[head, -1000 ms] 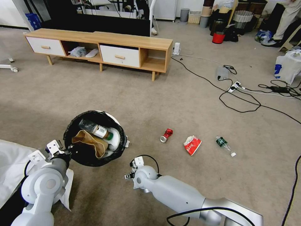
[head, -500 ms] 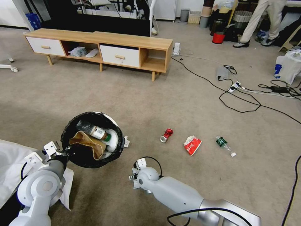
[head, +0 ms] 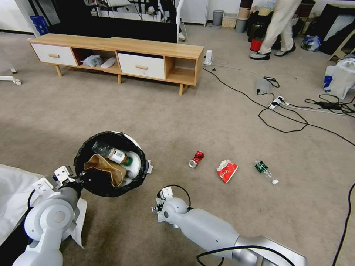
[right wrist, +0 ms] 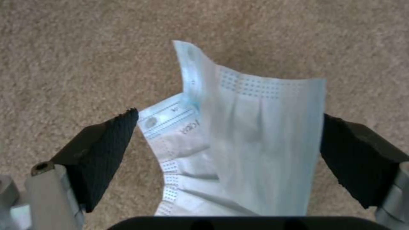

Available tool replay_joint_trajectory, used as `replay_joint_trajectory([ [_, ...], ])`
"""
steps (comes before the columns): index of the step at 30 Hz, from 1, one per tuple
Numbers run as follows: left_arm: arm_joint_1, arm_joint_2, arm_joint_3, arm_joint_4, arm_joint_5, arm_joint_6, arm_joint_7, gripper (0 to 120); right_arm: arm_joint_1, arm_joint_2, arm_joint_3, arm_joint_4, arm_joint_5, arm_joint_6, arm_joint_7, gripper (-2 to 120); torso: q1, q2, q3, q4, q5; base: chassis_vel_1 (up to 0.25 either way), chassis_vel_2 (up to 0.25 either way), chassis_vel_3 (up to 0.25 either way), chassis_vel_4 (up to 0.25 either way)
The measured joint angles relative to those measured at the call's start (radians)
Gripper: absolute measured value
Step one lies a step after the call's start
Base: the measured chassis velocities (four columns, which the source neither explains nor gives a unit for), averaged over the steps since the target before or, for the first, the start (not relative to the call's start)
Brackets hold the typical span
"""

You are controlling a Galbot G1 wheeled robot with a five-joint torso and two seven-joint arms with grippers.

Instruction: Pick up the trash bin and place the garbage on the floor into it.

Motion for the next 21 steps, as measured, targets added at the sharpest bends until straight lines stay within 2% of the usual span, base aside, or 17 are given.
replay_joint_trajectory([
  [7,0.005,-0.006,-0.001,0.001,0.003,-0.001,0.0,0,0.002,0.006,-0.009,0.0,0.0,0.002,-0.001,98,0.0,0.0,0.0,0.0,0.0,0.0,0.0,0.0,0.0],
  [9,0.006,-0.005,-0.003,0.001,0.003,-0.001,0.0,0,0.003,0.007,-0.012,0.0,0.0,0.003,-0.002,95,0.0,0.0,0.0,0.0,0.0,0.0,0.0,0.0,0.0],
  [12,0.009,-0.002,-0.005,-0.002,0.003,-0.002,0.0,0,0.004,0.011,-0.014,-0.009,-0.002,0.013,-0.012,81,0.0,0.0,0.0,0.0,0.0,0.0,0.0,0.0,0.0],
  [16,0.011,0.0,-0.006,-0.003,0.003,-0.002,0.001,0,0.004,0.011,-0.014,-0.013,-0.005,0.02,-0.014,73,0.0,0.0,0.0,0.0,0.0,0.0,0.0,0.0,0.0],
  [18,0.014,0.001,-0.006,-0.006,0.002,-0.002,0.001,0,0.003,0.008,-0.014,-0.014,-0.006,0.025,-0.015,61,0.0,0.0,0.0,0.0,0.0,0.0,0.0,0.0,0.0],
  [19,0.014,0.001,-0.006,-0.006,0.002,-0.002,0.001,0,0.003,0.008,-0.014,-0.014,-0.006,0.025,-0.015,61,0.0,0.0,0.0,0.0,0.0,0.0,0.0,0.0,0.0],
  [21,0.015,0.001,-0.005,-0.01,0.002,-0.002,0.001,0,0.003,0.007,-0.014,-0.015,-0.007,0.029,-0.016,49,0.0,0.0,0.0,-0.0001,0.0,0.0,0.0,0.0,0.0],
])
